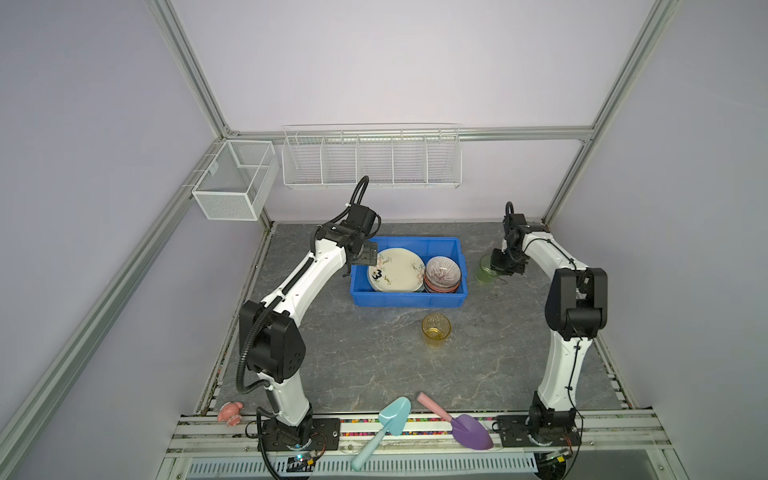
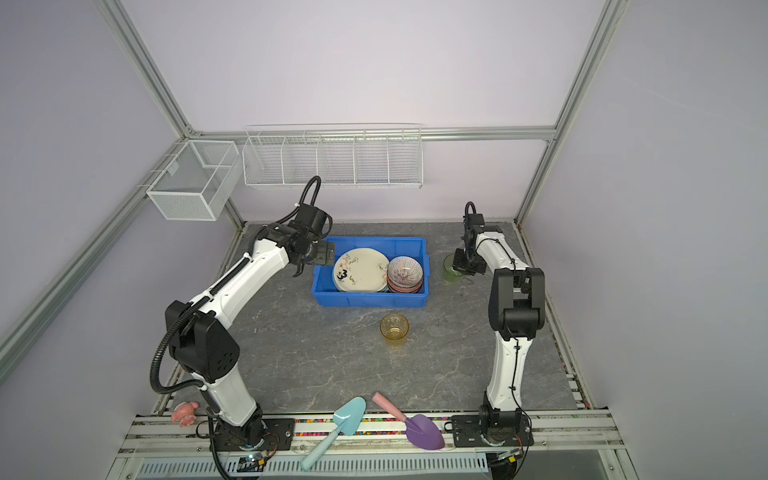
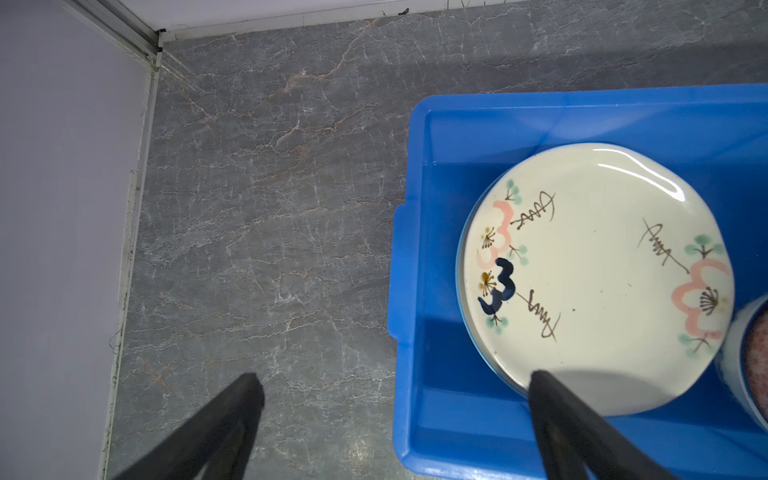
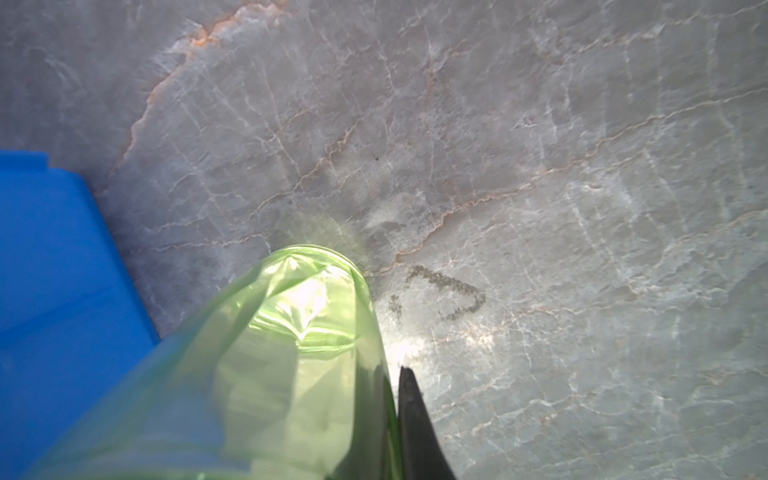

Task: Place the mixed dishes into the plastic bin
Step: 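Grip the green glass cup with the right gripper and lift it over the bin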

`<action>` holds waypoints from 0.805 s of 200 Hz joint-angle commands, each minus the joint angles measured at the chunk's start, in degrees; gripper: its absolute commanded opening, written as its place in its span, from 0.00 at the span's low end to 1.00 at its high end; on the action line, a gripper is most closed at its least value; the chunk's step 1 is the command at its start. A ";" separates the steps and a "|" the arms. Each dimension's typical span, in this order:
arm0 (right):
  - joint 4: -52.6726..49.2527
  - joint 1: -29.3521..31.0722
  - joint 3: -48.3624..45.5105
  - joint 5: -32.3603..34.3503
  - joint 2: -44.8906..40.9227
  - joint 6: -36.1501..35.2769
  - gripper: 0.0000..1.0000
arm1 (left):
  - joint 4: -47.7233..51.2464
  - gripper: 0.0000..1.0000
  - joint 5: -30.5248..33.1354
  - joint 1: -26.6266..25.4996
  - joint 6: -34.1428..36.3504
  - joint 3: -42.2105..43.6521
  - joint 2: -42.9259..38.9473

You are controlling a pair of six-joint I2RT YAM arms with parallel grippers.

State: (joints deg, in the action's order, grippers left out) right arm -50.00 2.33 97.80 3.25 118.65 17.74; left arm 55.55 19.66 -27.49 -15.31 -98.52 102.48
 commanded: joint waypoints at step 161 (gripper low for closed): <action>-13.12 8.79 19.63 0.23 -5.33 -1.98 0.07 | 0.79 0.99 -2.61 2.94 -0.42 -1.68 -2.86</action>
State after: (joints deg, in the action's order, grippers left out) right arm -59.79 9.50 112.68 3.42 112.40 16.01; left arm 55.55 17.58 -25.12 -15.35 -98.54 101.78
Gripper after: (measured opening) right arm 0.093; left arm 0.994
